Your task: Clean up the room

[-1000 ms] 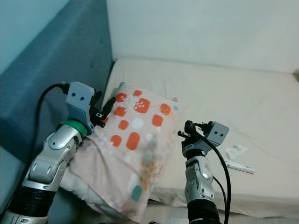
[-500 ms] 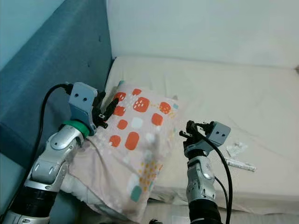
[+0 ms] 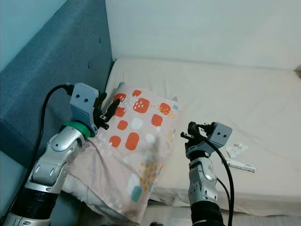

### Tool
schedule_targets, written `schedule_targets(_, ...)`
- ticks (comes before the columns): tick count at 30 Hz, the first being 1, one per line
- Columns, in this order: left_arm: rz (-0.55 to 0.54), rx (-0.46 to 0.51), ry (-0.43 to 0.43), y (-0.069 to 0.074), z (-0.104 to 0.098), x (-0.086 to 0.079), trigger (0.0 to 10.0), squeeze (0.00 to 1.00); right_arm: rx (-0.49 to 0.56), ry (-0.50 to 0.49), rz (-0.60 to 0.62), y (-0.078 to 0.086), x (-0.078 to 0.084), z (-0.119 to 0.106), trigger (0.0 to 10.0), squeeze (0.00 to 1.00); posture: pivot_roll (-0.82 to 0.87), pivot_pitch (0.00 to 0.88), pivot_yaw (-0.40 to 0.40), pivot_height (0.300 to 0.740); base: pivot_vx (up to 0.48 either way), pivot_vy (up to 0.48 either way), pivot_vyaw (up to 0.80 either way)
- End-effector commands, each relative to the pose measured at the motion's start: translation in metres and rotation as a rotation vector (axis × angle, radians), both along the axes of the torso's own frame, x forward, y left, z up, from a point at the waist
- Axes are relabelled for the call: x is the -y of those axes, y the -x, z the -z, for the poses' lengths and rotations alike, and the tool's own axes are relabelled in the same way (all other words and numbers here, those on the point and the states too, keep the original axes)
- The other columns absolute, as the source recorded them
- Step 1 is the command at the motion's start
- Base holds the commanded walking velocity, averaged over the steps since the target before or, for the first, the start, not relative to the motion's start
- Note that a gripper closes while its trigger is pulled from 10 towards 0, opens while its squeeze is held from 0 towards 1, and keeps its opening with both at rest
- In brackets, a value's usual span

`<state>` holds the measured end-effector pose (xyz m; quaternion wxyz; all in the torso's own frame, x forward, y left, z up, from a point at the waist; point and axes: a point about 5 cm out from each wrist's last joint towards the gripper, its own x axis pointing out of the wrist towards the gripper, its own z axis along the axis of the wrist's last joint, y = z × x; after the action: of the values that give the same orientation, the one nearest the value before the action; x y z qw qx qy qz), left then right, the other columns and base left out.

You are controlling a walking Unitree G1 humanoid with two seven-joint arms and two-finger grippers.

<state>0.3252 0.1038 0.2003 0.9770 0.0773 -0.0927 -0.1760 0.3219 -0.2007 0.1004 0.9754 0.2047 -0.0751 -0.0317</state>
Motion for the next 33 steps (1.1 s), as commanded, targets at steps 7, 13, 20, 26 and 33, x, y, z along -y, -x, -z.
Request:
schedule_targets(7,0.000,-0.018,-0.011,0.001,0.006,0.000,10.0,0.00,-0.022,-0.012,0.006,0.004,0.001,0.007,10.0,0.00,0.06,0.092,0.037,0.640,0.000,0.000,0.00)
schedule_targets(13,-0.007,-0.024,-0.015,0.000,0.007,-0.001,10.0,0.00,-0.023,-0.015,0.005,0.004,0.001,0.008,10.0,0.00,0.06,0.094,0.037,0.615,0.000,0.000,0.00)
schedule_targets(20,-0.035,-0.048,-0.033,-0.005,0.008,-0.003,10.0,0.00,-0.024,-0.023,0.002,0.003,-0.001,0.008,10.0,0.00,0.06,0.097,0.040,0.590,0.000,0.000,0.00)
schedule_targets(26,-0.040,-0.044,-0.035,-0.007,0.006,-0.003,10.0,0.00,-0.029,-0.038,0.006,0.004,-0.001,0.009,10.0,0.00,0.06,0.099,0.044,0.582,0.000,0.000,0.00)
schedule_targets(33,-0.062,-0.029,-0.056,-0.015,0.000,0.004,10.0,0.00,-0.039,-0.057,0.003,0.003,-0.003,0.011,10.0,0.00,0.07,0.101,0.046,0.582,0.000,0.000,0.00)
